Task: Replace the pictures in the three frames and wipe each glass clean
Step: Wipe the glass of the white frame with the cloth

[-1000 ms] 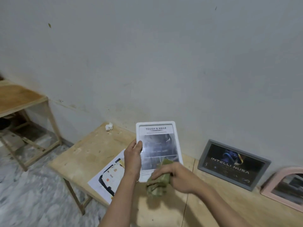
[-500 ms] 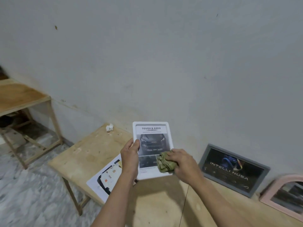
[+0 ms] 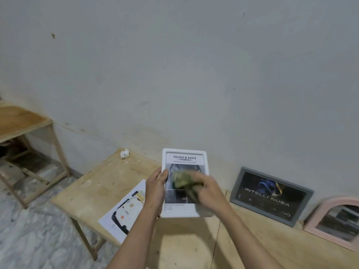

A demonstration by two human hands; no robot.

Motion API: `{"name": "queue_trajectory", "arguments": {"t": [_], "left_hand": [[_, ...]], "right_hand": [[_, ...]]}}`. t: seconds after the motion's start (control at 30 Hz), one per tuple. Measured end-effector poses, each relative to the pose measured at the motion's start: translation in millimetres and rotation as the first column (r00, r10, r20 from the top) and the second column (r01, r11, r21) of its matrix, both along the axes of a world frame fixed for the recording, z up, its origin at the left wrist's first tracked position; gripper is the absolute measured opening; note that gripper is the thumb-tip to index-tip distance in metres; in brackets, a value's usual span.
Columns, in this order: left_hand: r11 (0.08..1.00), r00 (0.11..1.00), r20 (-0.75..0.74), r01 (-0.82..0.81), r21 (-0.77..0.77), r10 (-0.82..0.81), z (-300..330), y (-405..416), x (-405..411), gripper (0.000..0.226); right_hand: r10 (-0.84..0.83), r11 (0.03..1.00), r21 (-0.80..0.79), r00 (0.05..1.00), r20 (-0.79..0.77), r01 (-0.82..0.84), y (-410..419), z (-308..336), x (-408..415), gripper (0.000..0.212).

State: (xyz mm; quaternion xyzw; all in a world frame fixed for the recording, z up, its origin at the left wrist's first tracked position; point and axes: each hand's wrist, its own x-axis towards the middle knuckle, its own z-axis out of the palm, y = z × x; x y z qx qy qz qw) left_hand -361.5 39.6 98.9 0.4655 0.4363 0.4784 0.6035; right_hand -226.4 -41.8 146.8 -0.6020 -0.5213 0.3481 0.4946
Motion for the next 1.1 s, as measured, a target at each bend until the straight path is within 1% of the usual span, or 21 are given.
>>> {"name": "queue_trajectory", "arguments": {"t": [0.07, 0.1, 0.13, 0.17, 0.2, 0.23, 0.27, 0.37, 0.4, 0.47, 0.53, 0.57, 0.6, 0.67, 0.7, 0.77, 0.83, 0.87, 0.93, 1.0, 1.1], "left_hand": [[0.999, 0.999, -0.004, 0.039, 0.030, -0.039, -3.1, 0.4, -0.3, 0.027], [0.997, 0.997, 0.012, 0.073, 0.029, -0.074, -3.2, 0.4, 2.5, 0.028], [0.994, 0.994, 0.030, 0.103, 0.027, -0.104, -1.7, -1.0, 4.1, 0.030], [0.993, 0.991, 0.055, 0.117, 0.020, -0.118, 0.8, -1.5, 5.7, 0.032], [0.995, 0.992, 0.077, 0.101, 0.007, -0.101, 4.5, -2.3, 5.8, 0.035], [0.998, 0.993, 0.103, 0.065, -0.007, -0.064, 7.6, -0.6, 4.2, 0.037], [0.999, 0.991, 0.130, 0.017, -0.027, -0.013, 8.5, 1.8, -0.2, 0.038], [0.993, 0.979, 0.175, -0.085, -0.087, 0.100, 1.4, 11.6, -20.3, 0.034], [0.989, 0.977, 0.180, -0.099, -0.108, 0.117, -3.5, 13.5, -27.1, 0.031], [0.984, 0.973, 0.183, -0.119, -0.136, 0.143, -7.0, 12.6, -39.4, 0.024], [0.989, 0.983, 0.142, -0.102, -0.109, 0.117, -12.6, 9.5, -44.1, 0.021], [0.992, 0.989, 0.116, -0.080, -0.099, 0.091, -14.1, 5.6, -43.0, 0.023], [0.996, 0.995, 0.088, -0.048, -0.080, 0.055, -18.0, 3.3, -40.4, 0.032], [0.998, 0.997, 0.075, 0.030, -0.062, -0.025, -21.4, -4.1, -31.5, 0.059], [0.996, 0.995, 0.073, 0.065, -0.058, -0.061, -25.0, -4.3, -25.8, 0.061], [0.991, 0.989, 0.078, 0.127, -0.046, -0.123, -20.7, -9.5, -12.8, 0.054], [0.985, 0.977, 0.162, 0.153, -0.082, -0.139, -16.6, -9.1, -5.0, 0.061], [0.984, 0.969, 0.218, 0.145, -0.104, -0.120, -11.8, -8.9, -5.2, 0.060], [0.983, 0.945, 0.322, 0.118, -0.142, -0.066, 0.0, -9.2, -11.9, 0.040], [0.963, 0.902, 0.430, 0.137, -0.231, -0.025, 7.1, -9.9, -20.2, 0.031], [0.931, 0.866, 0.496, 0.236, -0.278, -0.072, 7.6, -9.4, -28.0, 0.049]], "right_hand": [[-0.233, 0.964, 0.172, 0.955, 0.182, 0.202, 22.3, 26.2, 24.5, 0.066], [-0.297, 0.942, 0.247, 0.906, 0.301, 0.227, 34.0, 33.5, 36.2, 0.069], [-0.306, 0.940, 0.280, 0.845, 0.439, 0.195, 43.7, 38.1, 43.8, 0.071], [-0.268, 0.956, 0.259, 0.768, 0.582, 0.138, 50.1, 37.0, 48.7, 0.073], [-0.204, 0.974, 0.215, 0.699, 0.686, 0.074, 53.4, 31.2, 48.9, 0.074], [-0.154, 0.983, 0.183, 0.665, 0.731, 0.027, 52.7, 19.6, 46.5, 0.074], [-0.111, 0.987, 0.158, 0.669, 0.735, -0.009, 46.9, 4.5, 39.5, 0.074], [0.061, 0.988, 0.073, 0.780, 0.623, -0.136, 17.9, -58.4, 20.2, 0.072], [0.145, 0.983, 0.016, 0.817, 0.559, -0.185, 5.1, -74.8, 13.2, 0.072], [0.266, 0.963, -0.130, 0.902, 0.340, -0.235, -17.5, -85.1, 1.7, 0.066], [0.265, 0.948, -0.225, 0.950, 0.164, -0.226, -22.6, -63.4, 0.6, 0.056], [0.208, 0.955, -0.234, 0.973, 0.101, -0.181, -17.8, -48.8, 2.5, 0.054], [0.123, 0.974, -0.202, 0.988, 0.090, -0.102, -11.1, -31.5, 3.8, 0.055], [-0.107, 0.994, 0.000, 0.979, 0.173, 0.109, 11.3, 3.0, 8.3, 0.061], [-0.192, 0.979, 0.115, 0.948, 0.254, 0.168, 24.3, 17.5, 8.4, 0.063], [-0.247, 0.959, 0.248, 0.840, 0.483, 0.140, 44.5, 33.4, 1.0, 0.066], [-0.204, 0.963, 0.271, 0.681, 0.704, 0.008, 53.7, 30.2, -10.1, 0.066], [-0.182, 0.958, 0.280, 0.634, 0.752, -0.058, 54.8, 21.0, -16.5, 0.064], [-0.098, 0.957, 0.252, 0.656, 0.749, -0.145, 47.3, -2.0, -32.6, 0.064], [-0.029, 0.969, 0.190, 0.699, 0.715, -0.155, 33.7, -21.7, -43.9, 0.071], [0.080, 0.969, 0.107, 0.695, 0.714, -0.222, 16.1, -37.0, -51.6, 0.075]]}}
